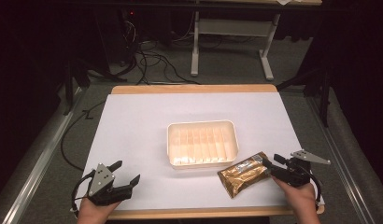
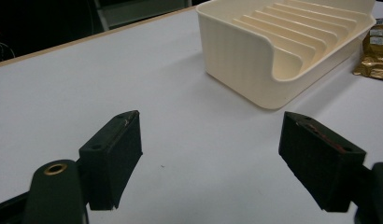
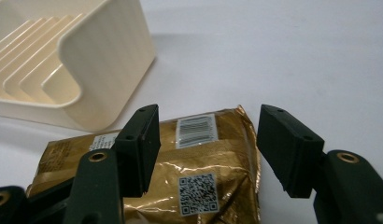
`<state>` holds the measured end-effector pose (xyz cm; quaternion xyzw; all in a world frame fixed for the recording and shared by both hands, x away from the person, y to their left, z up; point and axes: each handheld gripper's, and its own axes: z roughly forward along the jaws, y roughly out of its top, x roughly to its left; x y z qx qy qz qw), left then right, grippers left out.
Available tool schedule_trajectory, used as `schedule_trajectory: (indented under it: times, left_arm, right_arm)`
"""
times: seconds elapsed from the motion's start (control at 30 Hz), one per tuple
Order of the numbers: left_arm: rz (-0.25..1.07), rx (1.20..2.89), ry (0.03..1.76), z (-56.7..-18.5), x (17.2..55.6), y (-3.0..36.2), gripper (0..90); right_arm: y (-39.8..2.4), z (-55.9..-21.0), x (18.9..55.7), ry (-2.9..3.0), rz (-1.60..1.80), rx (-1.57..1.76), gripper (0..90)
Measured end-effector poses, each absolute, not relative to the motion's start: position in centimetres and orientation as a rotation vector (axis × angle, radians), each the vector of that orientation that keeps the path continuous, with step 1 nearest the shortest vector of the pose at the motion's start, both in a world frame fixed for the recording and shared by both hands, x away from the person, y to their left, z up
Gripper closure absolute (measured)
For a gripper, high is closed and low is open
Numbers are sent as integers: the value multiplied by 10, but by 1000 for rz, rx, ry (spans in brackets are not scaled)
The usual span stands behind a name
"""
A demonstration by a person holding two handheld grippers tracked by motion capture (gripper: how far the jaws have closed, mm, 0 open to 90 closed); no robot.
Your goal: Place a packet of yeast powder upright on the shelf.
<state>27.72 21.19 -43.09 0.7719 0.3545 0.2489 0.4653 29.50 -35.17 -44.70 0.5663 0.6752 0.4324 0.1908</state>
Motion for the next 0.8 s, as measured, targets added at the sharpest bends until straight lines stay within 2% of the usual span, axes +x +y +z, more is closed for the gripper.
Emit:
schedule_trajectory:
  times: [0.5,0.8]
  left_arm:
    - [601,1925,843,-433,280,204,217]
    - [596,1928,837,-433,281,204,217]
  right_arm:
    - [-384,-474,295,1823,1452,1932,328]
    - [-385,-483,296,1818,1507,2017,341]
